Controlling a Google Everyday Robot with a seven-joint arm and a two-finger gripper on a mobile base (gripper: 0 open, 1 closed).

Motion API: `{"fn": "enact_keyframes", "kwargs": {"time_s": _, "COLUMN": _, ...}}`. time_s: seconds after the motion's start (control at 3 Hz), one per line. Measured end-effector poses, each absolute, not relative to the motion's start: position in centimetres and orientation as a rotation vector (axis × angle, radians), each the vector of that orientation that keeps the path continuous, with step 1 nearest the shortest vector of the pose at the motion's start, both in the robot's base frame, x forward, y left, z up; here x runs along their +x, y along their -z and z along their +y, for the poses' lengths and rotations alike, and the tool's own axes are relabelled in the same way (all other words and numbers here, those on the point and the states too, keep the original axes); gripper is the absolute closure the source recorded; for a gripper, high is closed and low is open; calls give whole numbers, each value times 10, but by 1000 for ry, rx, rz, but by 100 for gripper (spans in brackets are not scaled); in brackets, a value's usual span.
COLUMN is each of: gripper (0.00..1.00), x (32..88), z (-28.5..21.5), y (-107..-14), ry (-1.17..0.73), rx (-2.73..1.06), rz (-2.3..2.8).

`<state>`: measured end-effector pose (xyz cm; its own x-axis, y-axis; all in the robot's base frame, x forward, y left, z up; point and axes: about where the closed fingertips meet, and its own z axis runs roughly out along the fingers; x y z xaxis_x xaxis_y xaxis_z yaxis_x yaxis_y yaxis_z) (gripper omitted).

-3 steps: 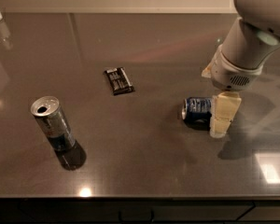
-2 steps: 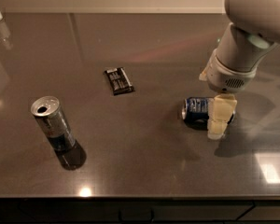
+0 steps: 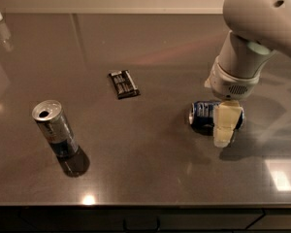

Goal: Pick pepsi can

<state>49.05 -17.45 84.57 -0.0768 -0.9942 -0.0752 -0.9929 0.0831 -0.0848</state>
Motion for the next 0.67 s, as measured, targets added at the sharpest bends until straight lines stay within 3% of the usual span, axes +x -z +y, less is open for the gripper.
{"fn": "enact_keyframes", "kwargs": {"time_s": 0.33, "gripper": 16, "x": 493, "z": -176, "y": -845, "ry": 24, "rx": -2057, "rz": 2227}}
{"fn": "enact_keyframes", "kwargs": {"time_s": 0.67, "gripper": 39, "x": 494, "z": -176, "y": -845, "ry": 26, "rx": -2058, "rz": 2225}}
